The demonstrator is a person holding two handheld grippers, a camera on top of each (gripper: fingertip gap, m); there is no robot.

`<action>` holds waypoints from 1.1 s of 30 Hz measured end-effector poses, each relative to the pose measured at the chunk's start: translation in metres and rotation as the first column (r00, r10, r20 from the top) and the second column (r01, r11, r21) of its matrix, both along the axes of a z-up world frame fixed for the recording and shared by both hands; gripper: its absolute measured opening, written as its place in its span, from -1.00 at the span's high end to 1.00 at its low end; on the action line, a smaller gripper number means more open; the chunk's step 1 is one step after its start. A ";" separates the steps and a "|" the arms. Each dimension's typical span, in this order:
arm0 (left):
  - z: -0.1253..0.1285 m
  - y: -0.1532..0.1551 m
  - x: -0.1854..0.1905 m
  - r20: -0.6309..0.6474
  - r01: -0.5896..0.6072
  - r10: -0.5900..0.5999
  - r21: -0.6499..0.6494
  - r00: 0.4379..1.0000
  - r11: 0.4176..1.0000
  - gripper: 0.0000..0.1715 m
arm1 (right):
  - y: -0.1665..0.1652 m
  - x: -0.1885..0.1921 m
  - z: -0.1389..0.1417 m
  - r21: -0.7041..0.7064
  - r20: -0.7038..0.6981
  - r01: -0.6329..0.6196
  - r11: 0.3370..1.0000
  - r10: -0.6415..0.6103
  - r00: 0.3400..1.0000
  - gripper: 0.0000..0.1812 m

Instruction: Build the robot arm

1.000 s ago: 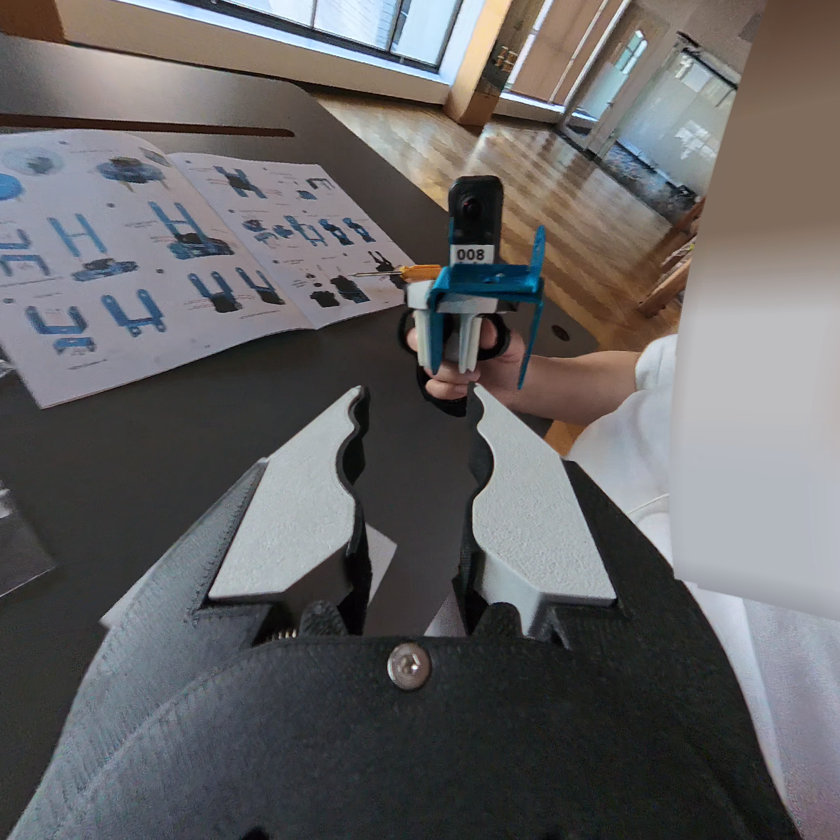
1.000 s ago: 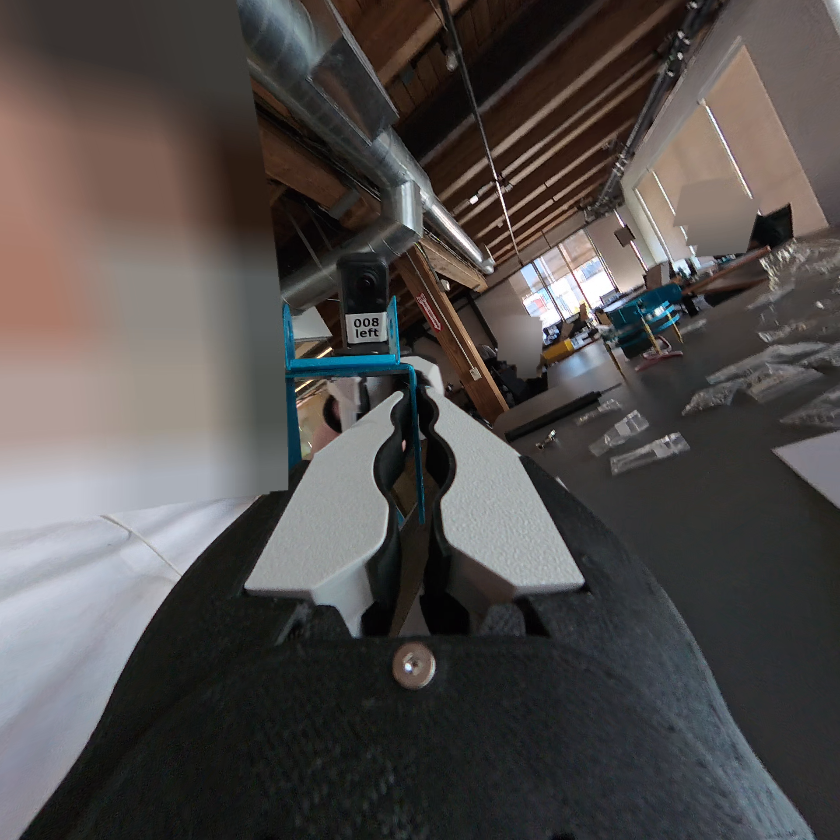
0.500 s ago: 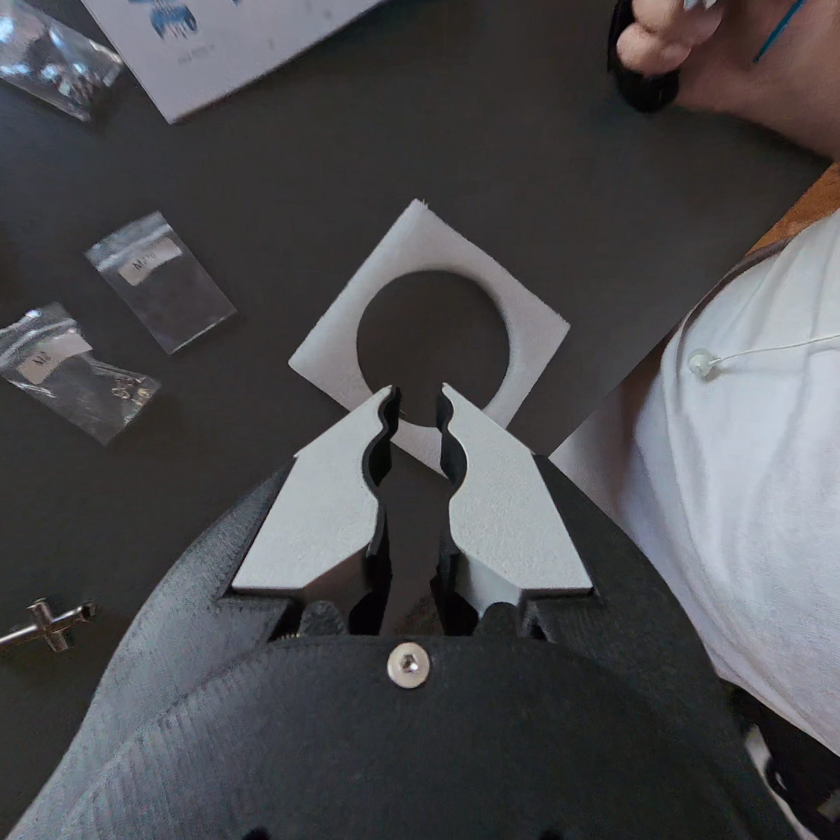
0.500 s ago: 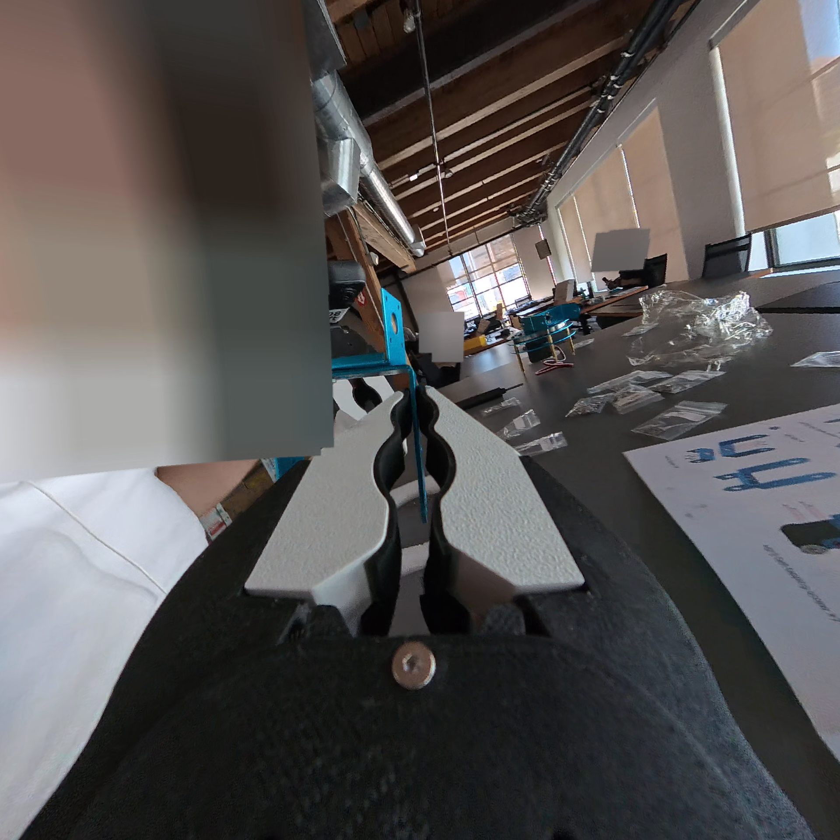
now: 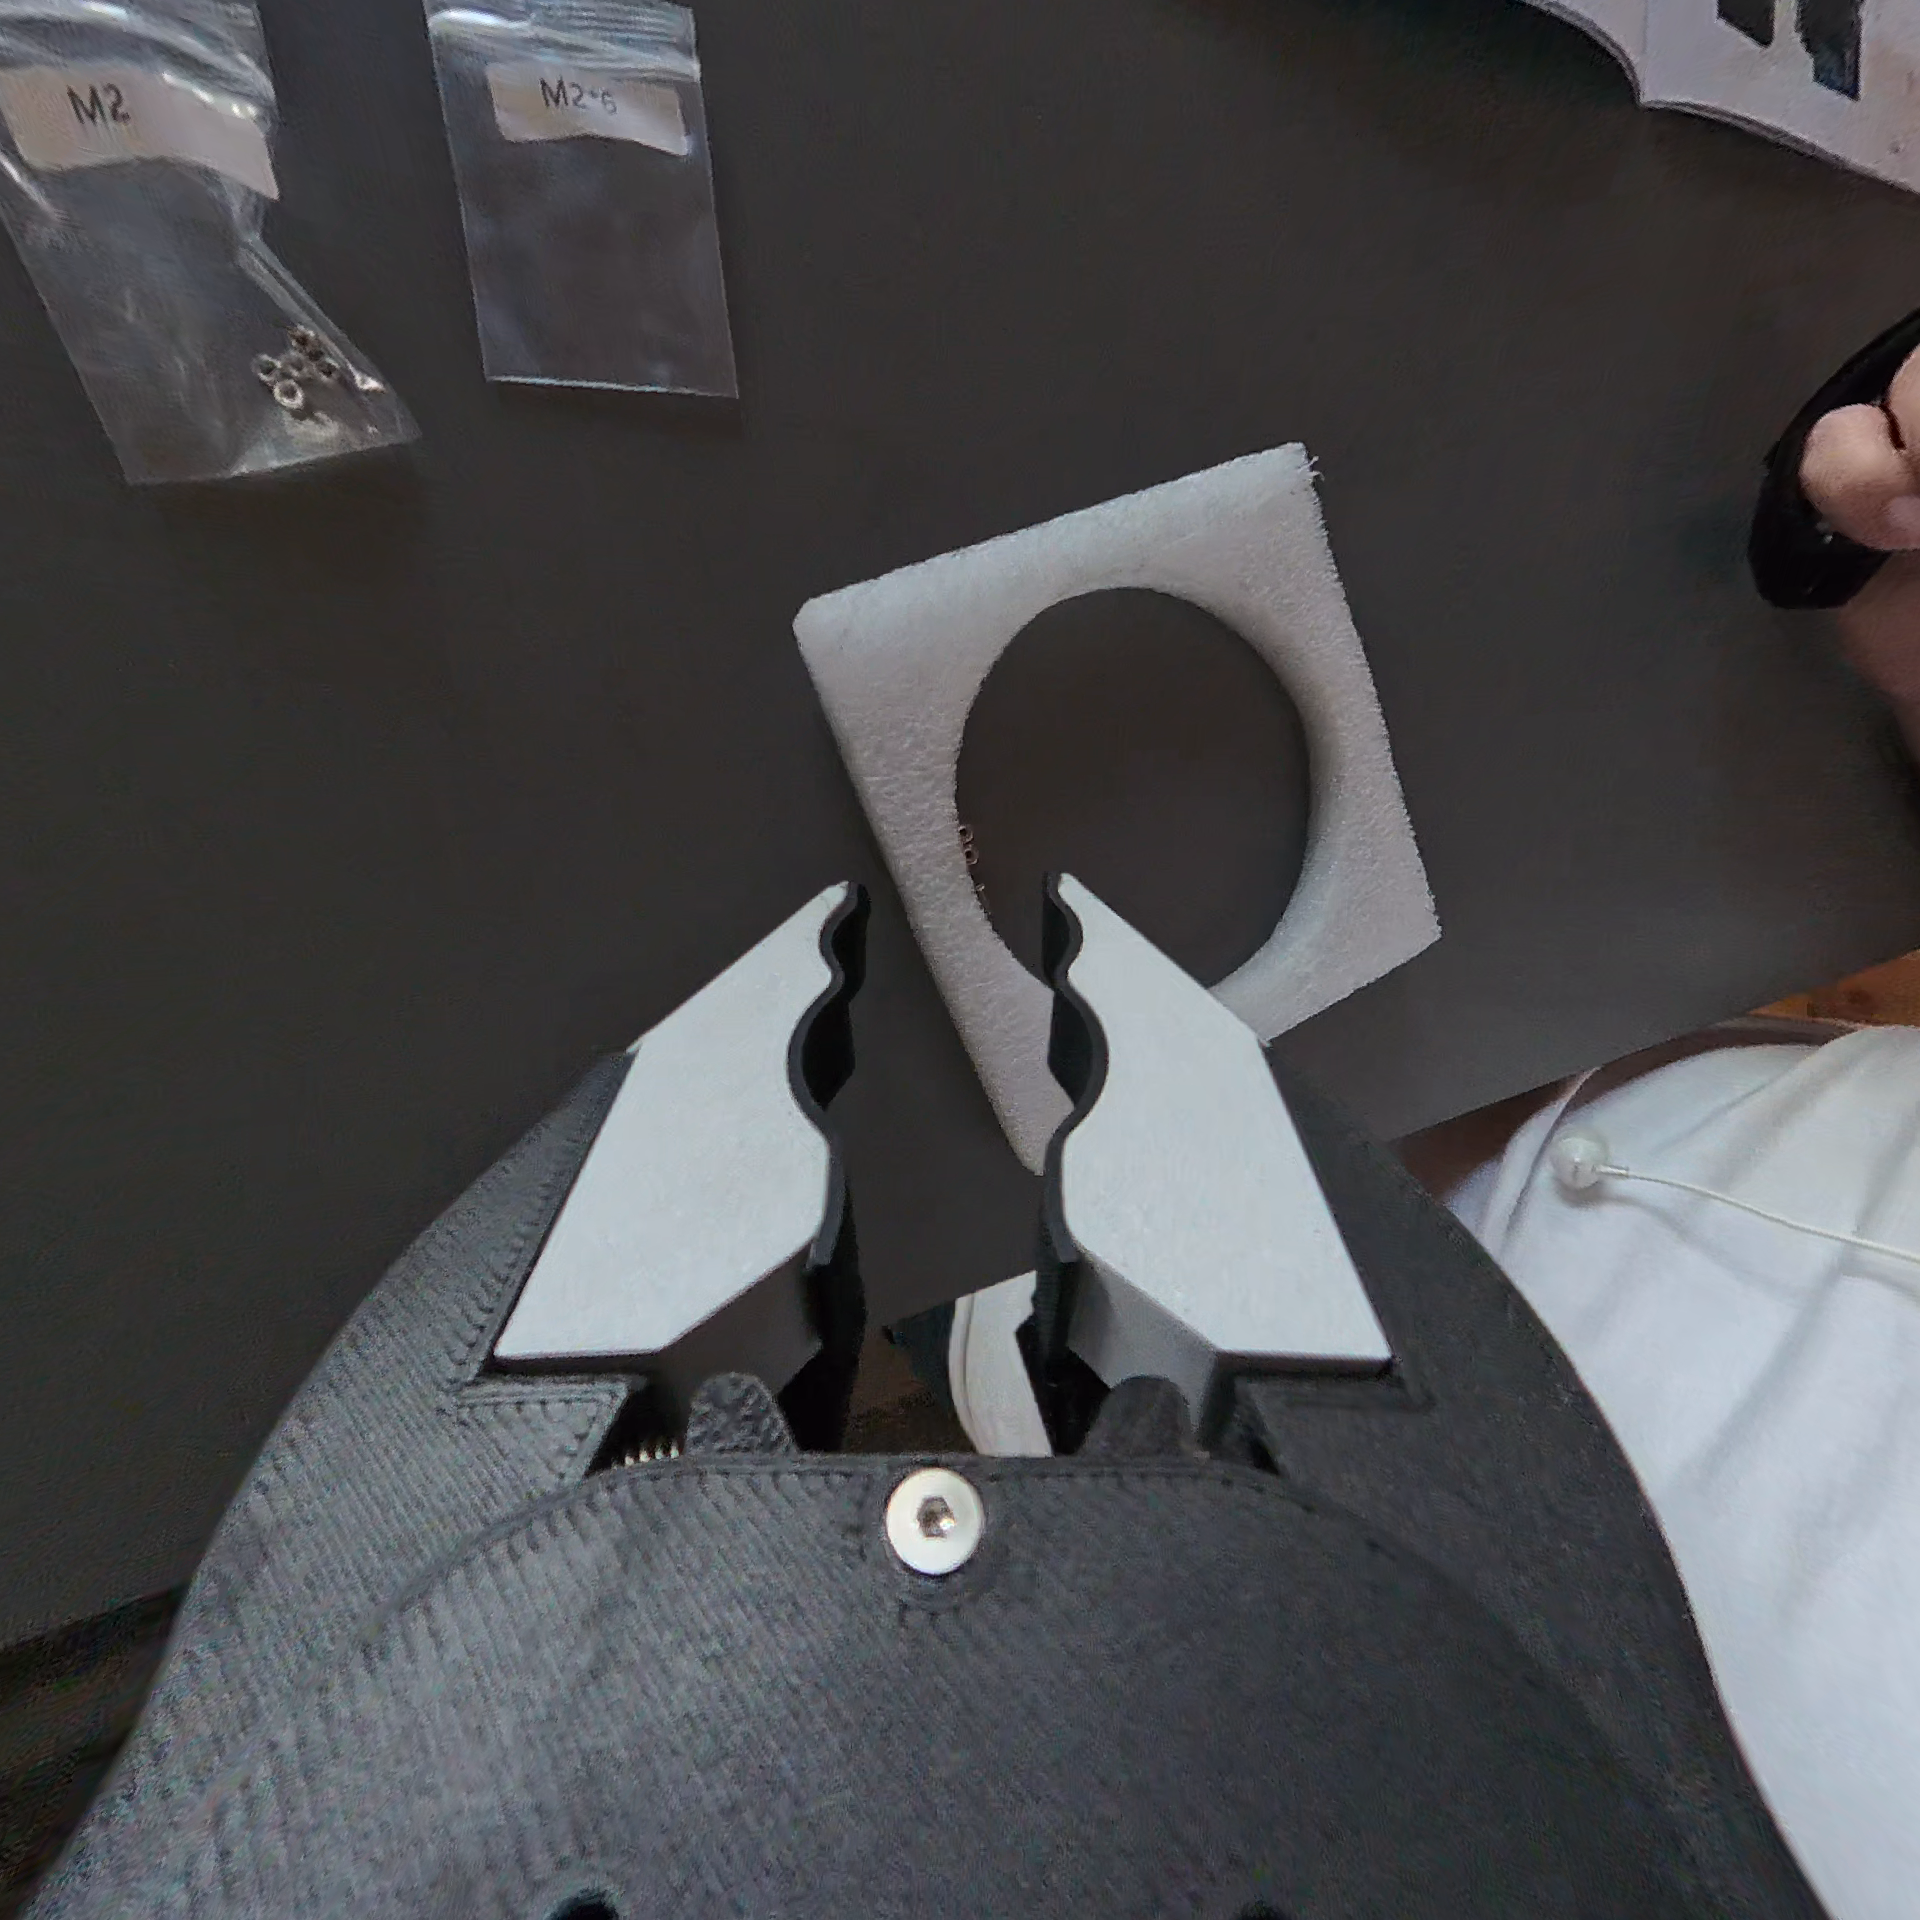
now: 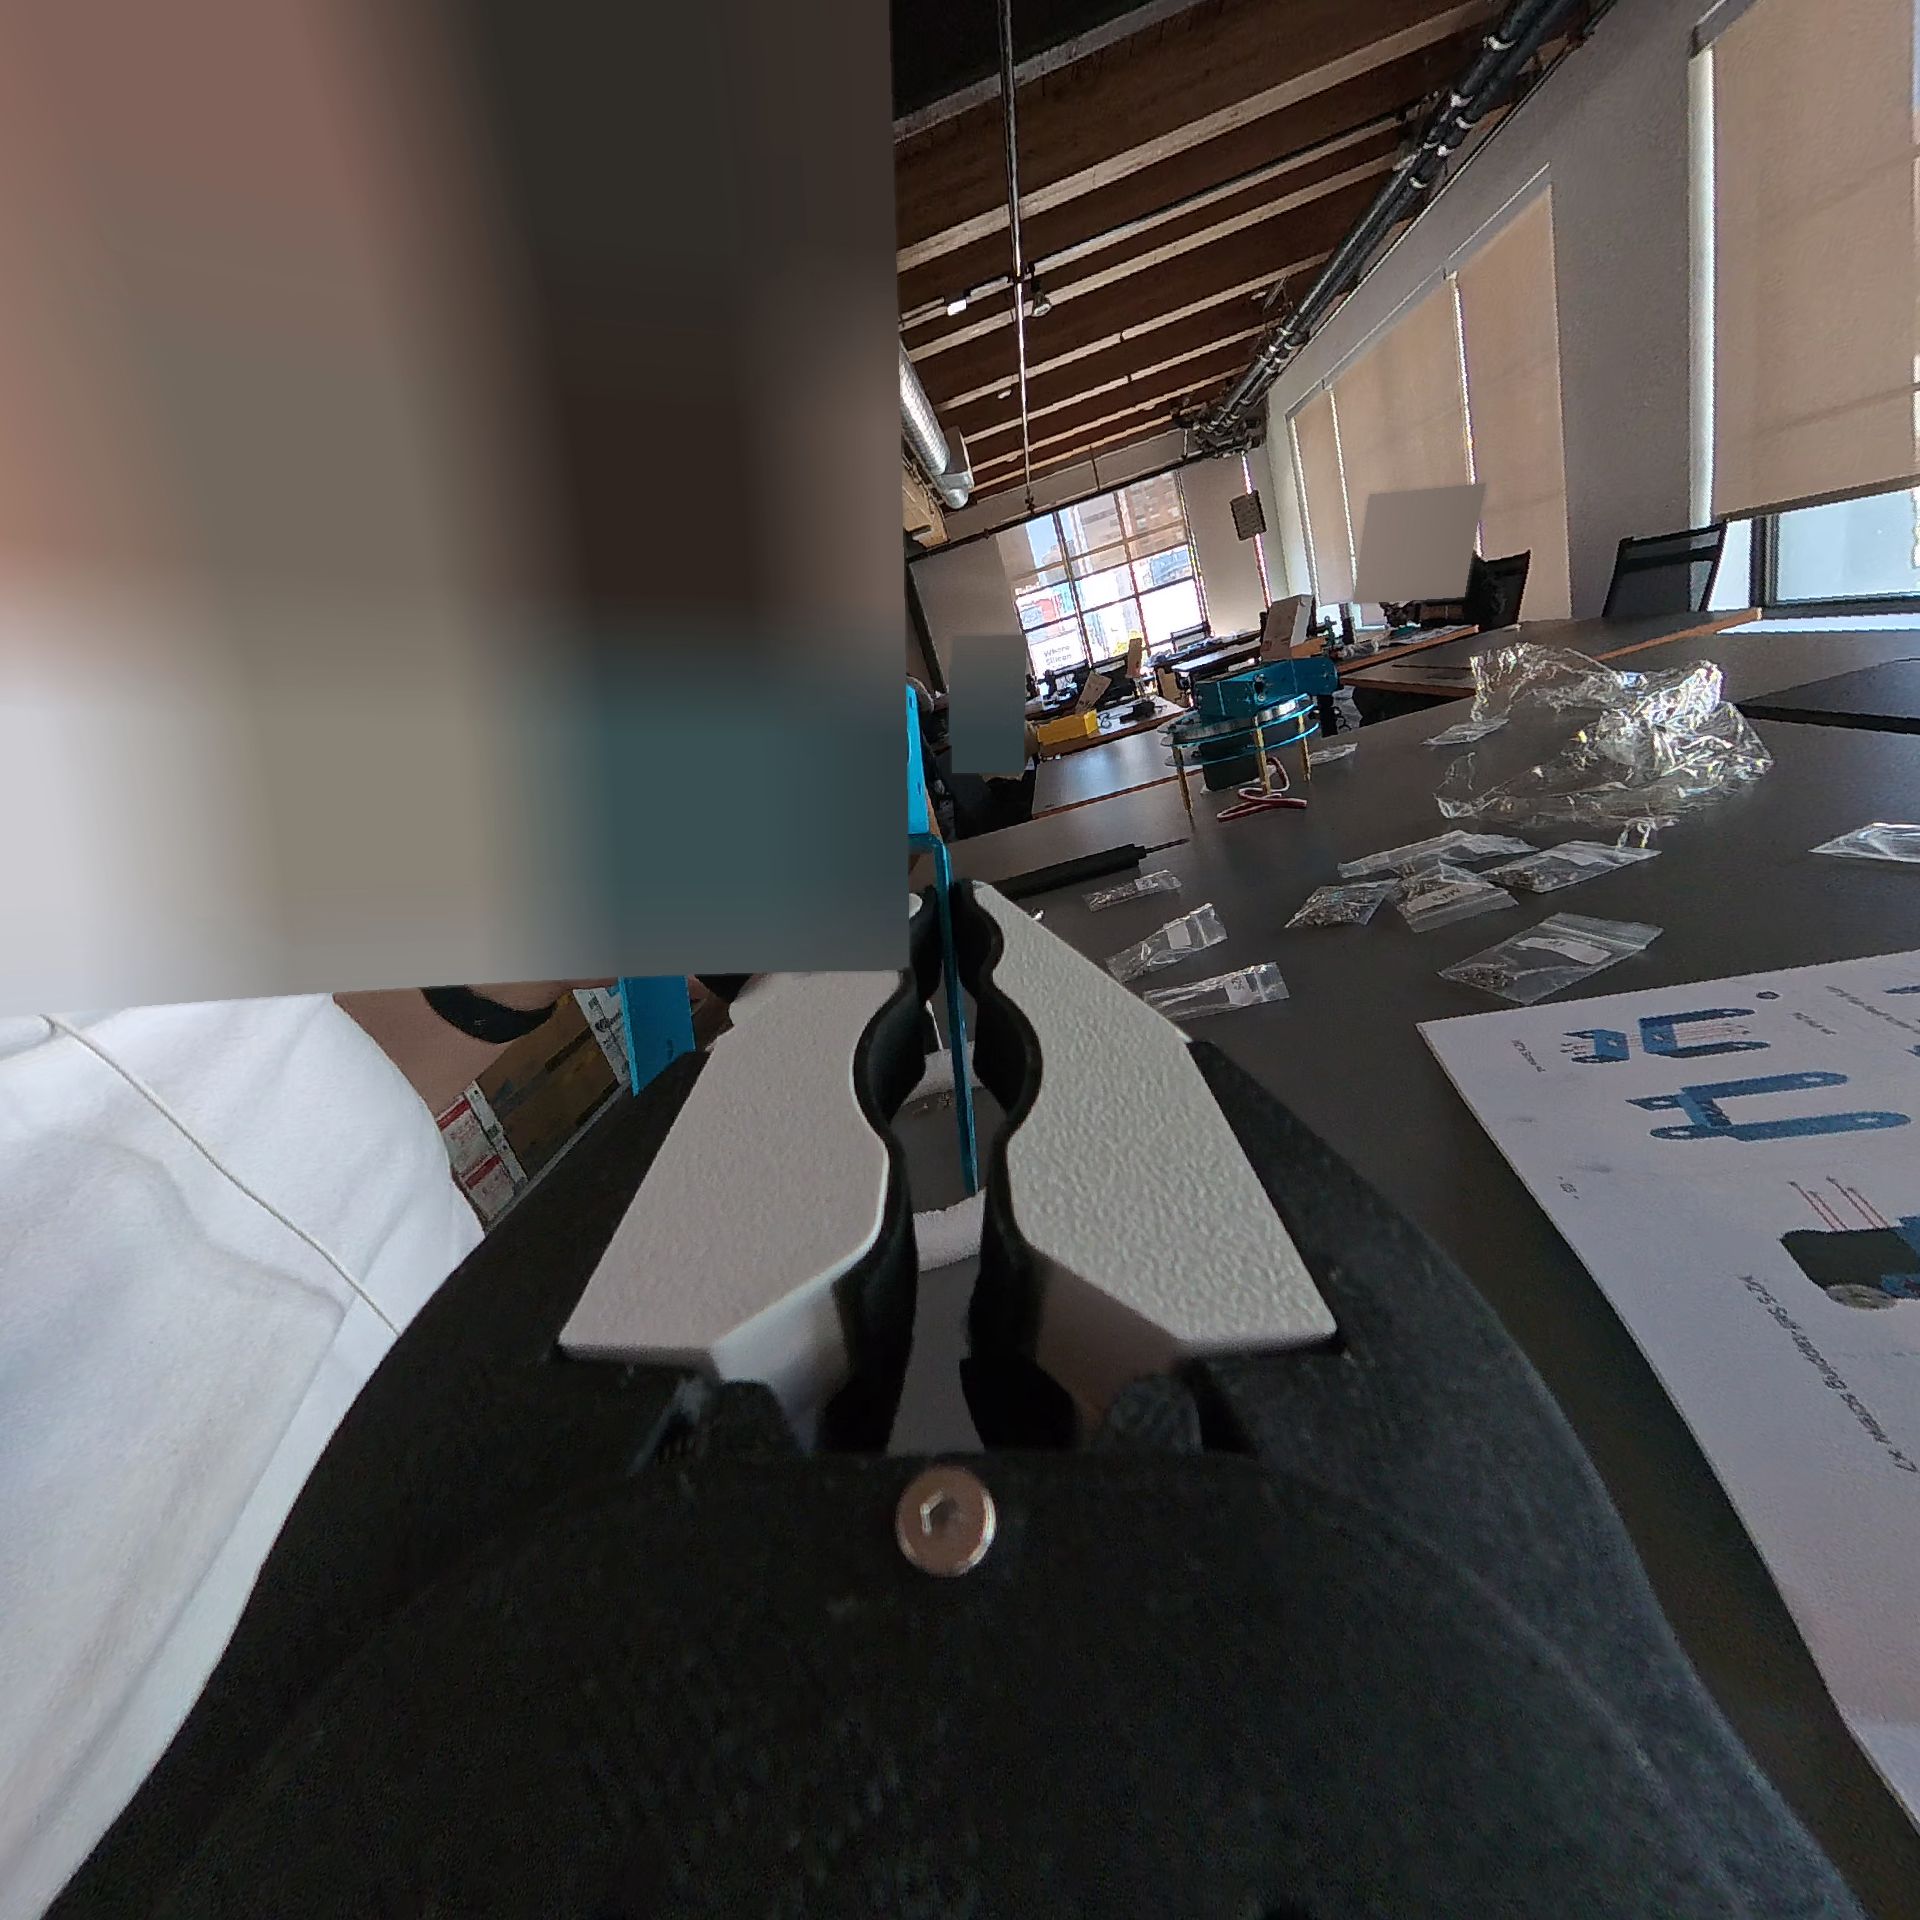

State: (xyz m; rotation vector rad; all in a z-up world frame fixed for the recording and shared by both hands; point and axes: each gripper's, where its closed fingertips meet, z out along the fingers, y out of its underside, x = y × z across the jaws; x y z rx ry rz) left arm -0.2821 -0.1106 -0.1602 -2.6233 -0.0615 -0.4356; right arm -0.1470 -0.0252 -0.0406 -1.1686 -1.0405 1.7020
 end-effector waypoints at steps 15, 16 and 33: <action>-0.003 0.006 -0.002 -0.143 -0.018 0.011 -0.048 0.990 0.999 0.87 | -0.004 -0.001 -0.005 0.014 0.028 -0.020 1.000 0.019 0.999 1.00; 0.000 0.006 -0.004 -0.148 -0.023 0.017 -0.039 0.989 0.999 0.87 | -0.005 -0.001 -0.004 0.013 0.027 -0.022 1.000 0.022 0.999 1.00; -0.008 0.001 -0.033 -0.205 -0.051 0.036 -0.067 0.978 0.996 0.73 | -0.010 -0.007 -0.011 0.030 0.059 -0.049 0.998 0.047 0.997 1.00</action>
